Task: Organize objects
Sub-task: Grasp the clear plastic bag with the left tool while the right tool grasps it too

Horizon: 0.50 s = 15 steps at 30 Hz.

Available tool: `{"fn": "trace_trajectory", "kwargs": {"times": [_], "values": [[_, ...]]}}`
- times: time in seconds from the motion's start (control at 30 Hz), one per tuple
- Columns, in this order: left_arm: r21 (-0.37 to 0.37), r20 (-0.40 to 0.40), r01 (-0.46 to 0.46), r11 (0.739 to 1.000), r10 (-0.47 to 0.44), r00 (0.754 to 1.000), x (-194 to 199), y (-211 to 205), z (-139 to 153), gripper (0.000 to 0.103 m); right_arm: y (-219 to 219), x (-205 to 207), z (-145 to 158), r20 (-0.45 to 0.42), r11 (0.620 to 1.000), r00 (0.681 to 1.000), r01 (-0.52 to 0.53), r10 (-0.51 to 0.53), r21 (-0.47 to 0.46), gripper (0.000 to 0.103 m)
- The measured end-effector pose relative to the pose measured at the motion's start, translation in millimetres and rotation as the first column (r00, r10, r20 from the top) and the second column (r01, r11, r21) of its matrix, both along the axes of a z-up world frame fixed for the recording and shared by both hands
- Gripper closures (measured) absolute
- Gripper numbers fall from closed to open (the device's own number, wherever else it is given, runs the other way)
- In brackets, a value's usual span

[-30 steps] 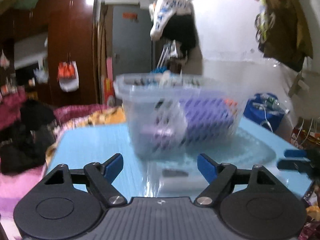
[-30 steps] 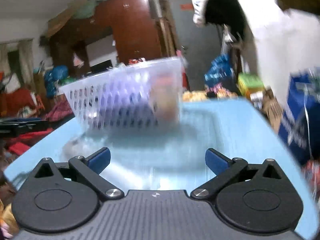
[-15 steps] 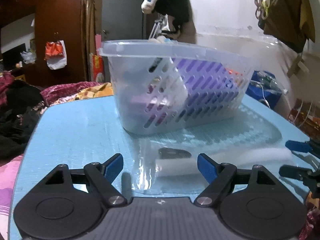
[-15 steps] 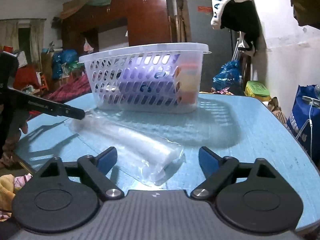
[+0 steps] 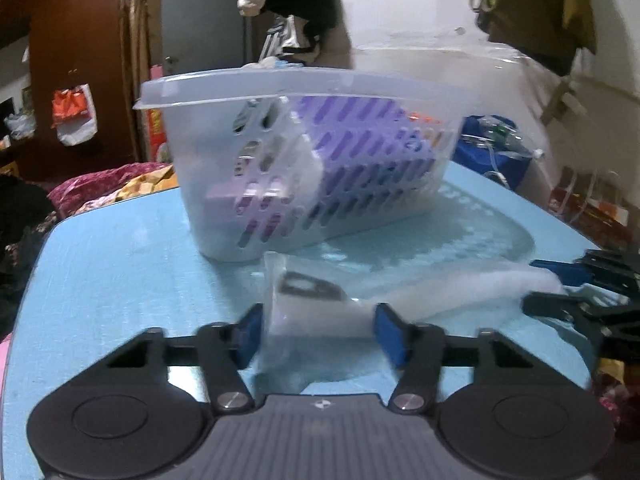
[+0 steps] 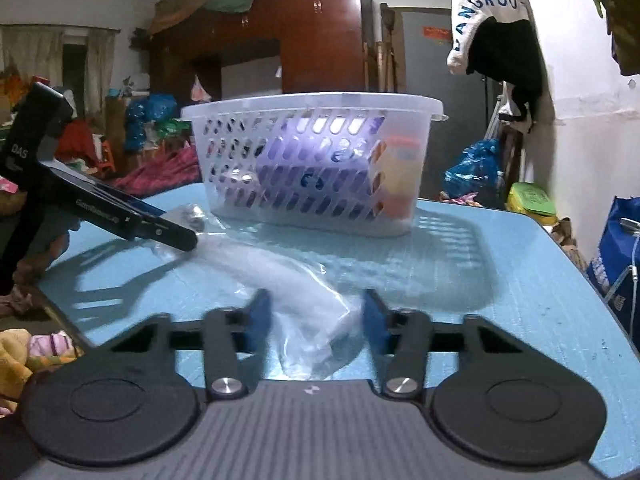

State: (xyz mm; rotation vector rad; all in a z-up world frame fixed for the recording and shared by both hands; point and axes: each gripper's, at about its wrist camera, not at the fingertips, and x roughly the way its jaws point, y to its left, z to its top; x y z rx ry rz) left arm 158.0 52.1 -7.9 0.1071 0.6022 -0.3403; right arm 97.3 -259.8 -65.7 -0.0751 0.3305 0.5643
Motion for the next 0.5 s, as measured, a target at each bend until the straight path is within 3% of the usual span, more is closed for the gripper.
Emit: {"fn": "trace_trajectory", "kwargs": {"times": [0.03,0.1,0.2,0.5], "values": [[0.014,0.012,-0.003,1.0,0.003,1.0,-3,-3,0,0.05,1,-1,0,0.003,1.0,1.0,-0.005,0.005,-0.005,0.065],[0.017,0.024,-0.015,1.0,0.015,1.0,-8,-4,1,0.063,4,-4,1,0.013,1.0,1.0,-0.014,0.014,-0.02,0.069],[-0.023,0.035,-0.032,0.999,0.032,0.999,-13,1,5,0.078,3,-4,2,0.013,1.0,1.0,-0.026,0.027,-0.016,0.076],[-0.115,0.134,-0.035,0.993,0.05,0.99,-35,6,8,0.082,1,-11,13,0.098,0.999,0.995,-0.033,0.036,-0.031,0.083]]}}
